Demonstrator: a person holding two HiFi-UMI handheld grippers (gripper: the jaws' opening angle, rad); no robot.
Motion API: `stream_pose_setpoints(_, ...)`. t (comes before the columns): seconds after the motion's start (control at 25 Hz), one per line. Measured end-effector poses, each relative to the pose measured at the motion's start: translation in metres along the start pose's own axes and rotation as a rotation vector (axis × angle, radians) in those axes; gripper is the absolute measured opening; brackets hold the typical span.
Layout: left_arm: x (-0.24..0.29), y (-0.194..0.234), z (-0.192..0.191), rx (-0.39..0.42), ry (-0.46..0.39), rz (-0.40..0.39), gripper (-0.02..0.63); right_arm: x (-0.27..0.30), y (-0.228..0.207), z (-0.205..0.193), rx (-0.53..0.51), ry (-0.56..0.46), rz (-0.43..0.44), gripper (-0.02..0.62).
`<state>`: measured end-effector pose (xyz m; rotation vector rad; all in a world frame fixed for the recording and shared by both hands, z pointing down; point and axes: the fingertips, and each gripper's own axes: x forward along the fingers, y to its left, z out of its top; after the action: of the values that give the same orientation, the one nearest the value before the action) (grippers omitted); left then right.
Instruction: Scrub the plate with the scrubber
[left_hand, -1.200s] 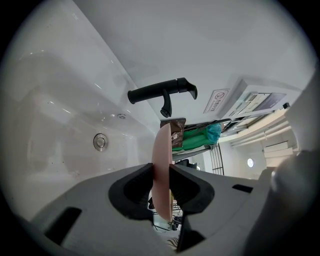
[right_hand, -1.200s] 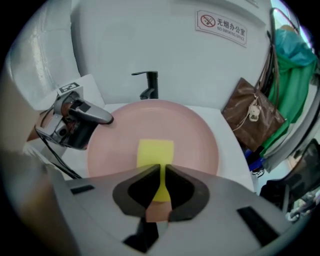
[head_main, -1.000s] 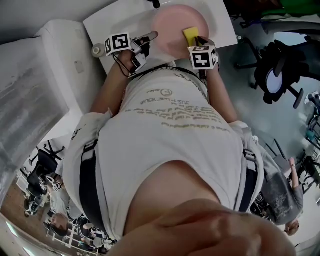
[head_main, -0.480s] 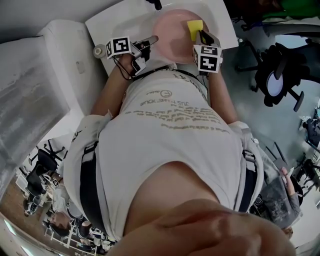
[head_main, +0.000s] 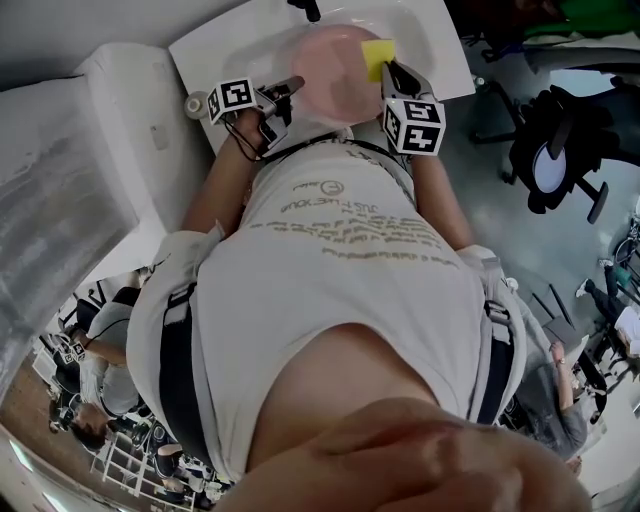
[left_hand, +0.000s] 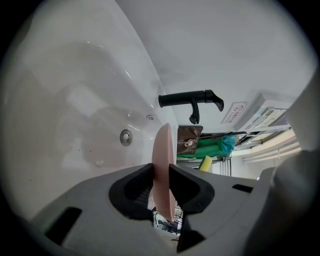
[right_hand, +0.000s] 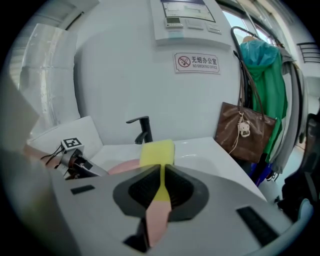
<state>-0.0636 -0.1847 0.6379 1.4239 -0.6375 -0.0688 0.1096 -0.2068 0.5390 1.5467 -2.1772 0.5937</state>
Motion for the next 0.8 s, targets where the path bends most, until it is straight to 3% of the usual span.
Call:
stream_pose_setpoints(0.56, -0.007, 0.051, 0.012, -0.262, -0.064, 0.137, 0.094, -0.002, -0.002, -0.002, 0.003, 0.011, 0.010, 0.041)
stream_pose_setpoints(0.8, -0.003, 0.069, 0.013, -0.436, -0.126, 0.150, 0.097, -0.006, -0.002, -0.002, 0.009, 0.008, 0.009, 0.041)
